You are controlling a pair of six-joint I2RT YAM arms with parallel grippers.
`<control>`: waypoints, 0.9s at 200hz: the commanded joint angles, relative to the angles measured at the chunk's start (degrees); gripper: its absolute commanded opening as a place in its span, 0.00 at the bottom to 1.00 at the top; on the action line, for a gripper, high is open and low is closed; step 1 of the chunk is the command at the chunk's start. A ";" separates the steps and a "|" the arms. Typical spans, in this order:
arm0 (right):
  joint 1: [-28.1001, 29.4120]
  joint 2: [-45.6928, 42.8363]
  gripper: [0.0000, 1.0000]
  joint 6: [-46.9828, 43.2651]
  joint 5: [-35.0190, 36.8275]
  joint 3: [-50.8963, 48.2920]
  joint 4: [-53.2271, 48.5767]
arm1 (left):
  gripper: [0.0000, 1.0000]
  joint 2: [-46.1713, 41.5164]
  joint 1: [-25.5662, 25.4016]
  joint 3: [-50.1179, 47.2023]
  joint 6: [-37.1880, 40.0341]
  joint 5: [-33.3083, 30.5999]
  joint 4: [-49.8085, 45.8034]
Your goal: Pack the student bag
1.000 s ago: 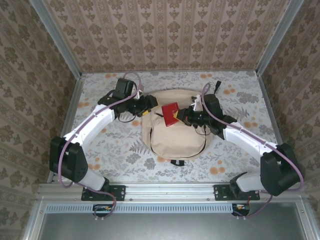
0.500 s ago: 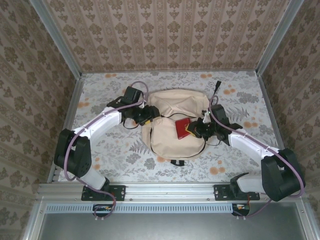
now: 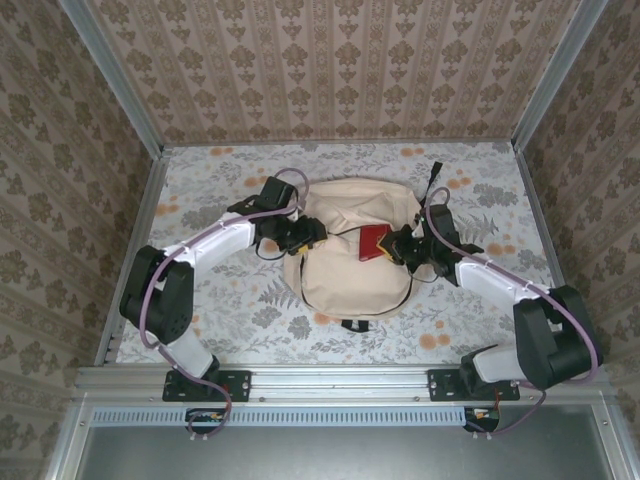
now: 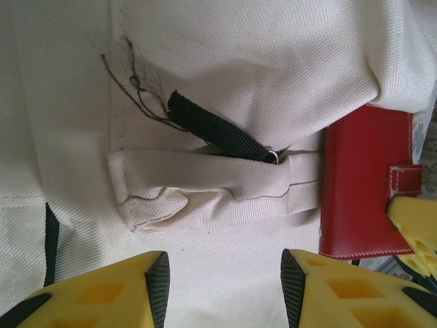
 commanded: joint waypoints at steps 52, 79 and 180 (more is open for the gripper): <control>5.15 6.68 0.08 7.71 4.56 2.35 8.96 | 0.48 0.98 -0.75 2.13 1.03 -1.94 -0.19; 4.94 0.83 0.08 9.51 12.35 -0.73 2.31 | 0.48 0.72 -0.84 3.11 2.39 -2.87 -1.18; 3.88 -4.89 0.09 12.25 17.02 -4.27 1.72 | 0.51 9.49 -7.49 18.06 15.60 -15.09 -3.81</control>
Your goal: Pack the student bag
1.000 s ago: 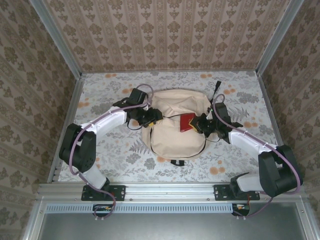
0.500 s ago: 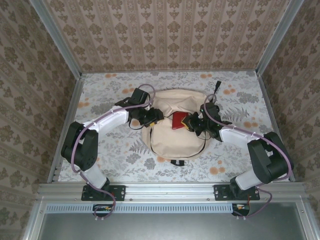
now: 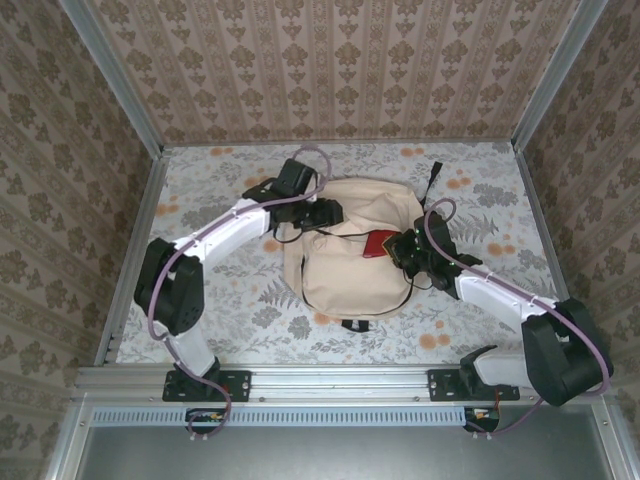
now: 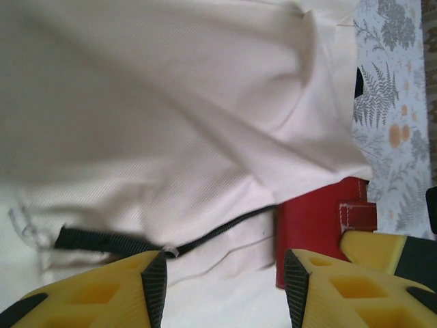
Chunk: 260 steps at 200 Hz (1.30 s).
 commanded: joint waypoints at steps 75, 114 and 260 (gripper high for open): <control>-0.67 -0.87 0.09 1.71 1.74 -0.80 0.15 | 0.37 13.89 -4.05 15.10 1.87 -4.38 -5.89; -0.68 -0.14 0.10 2.36 0.16 -1.28 1.60 | 0.09 12.06 -4.10 14.14 -1.04 -0.86 -2.08; 2.60 9.05 0.55 2.63 -9.60 4.72 10.11 | 0.00 5.38 -3.17 10.88 -2.68 0.88 2.04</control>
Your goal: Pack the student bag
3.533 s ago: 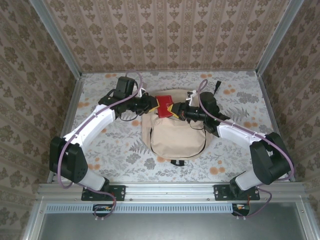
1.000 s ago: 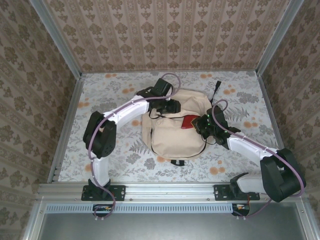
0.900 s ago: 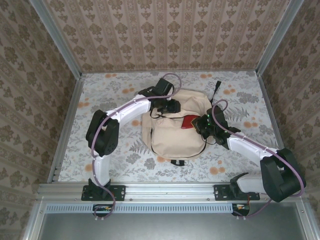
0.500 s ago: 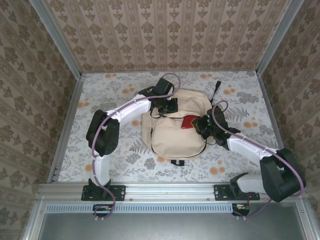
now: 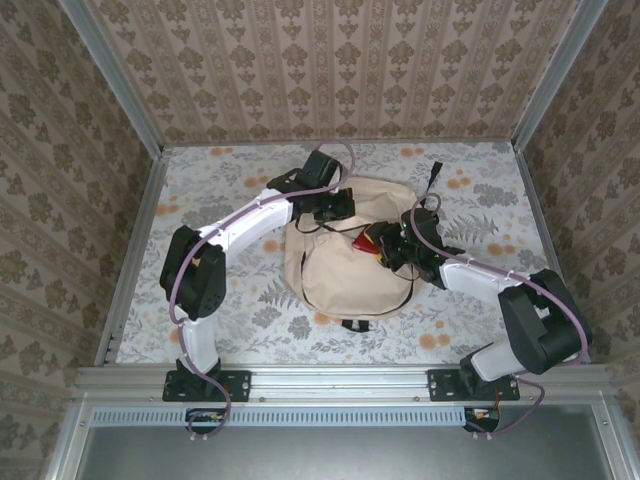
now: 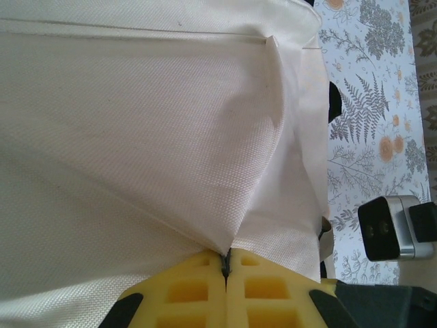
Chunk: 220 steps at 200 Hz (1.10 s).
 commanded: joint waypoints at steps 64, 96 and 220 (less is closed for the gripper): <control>-1.89 -8.93 0.62 -9.60 -3.83 -2.11 -12.76 | 0.00 -1.94 1.02 -0.07 -0.92 3.87 2.70; -2.86 -9.85 0.52 -11.17 -3.58 -1.38 -15.20 | 0.00 -1.19 1.04 -0.06 -0.96 4.56 2.37; -0.07 5.65 0.11 1.67 -2.79 -0.56 13.52 | 0.00 -0.64 1.10 -1.15 -0.97 5.03 1.44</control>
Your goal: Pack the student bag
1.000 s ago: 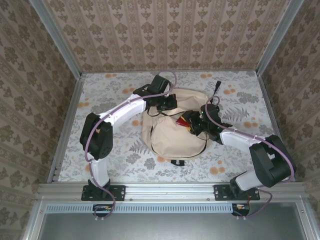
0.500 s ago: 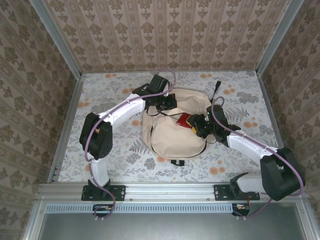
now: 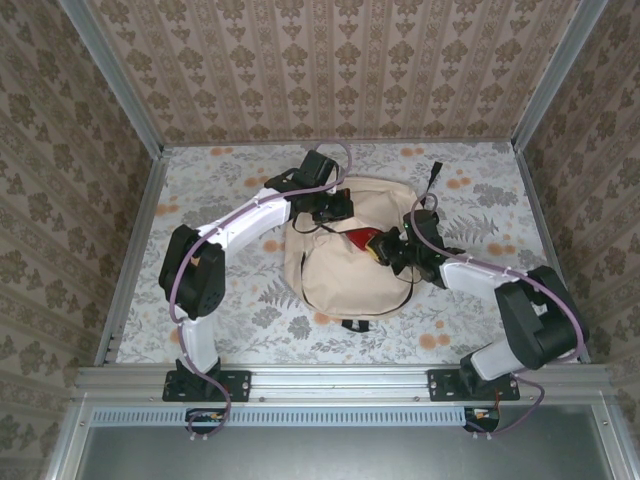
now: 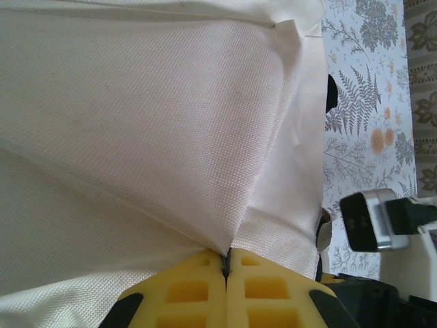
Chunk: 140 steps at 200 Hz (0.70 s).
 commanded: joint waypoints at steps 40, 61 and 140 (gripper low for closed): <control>3.79 7.24 0.17 5.62 3.73 4.82 13.49 | 0.00 -0.73 0.43 -1.15 -0.89 1.63 1.34; 3.82 6.69 0.28 4.63 3.50 4.41 11.18 | 0.00 -0.79 0.81 -1.39 -0.95 1.67 1.34; 3.00 -5.08 0.26 -5.73 8.29 2.20 -9.97 | 0.00 -0.83 1.47 -0.95 -0.53 2.54 0.97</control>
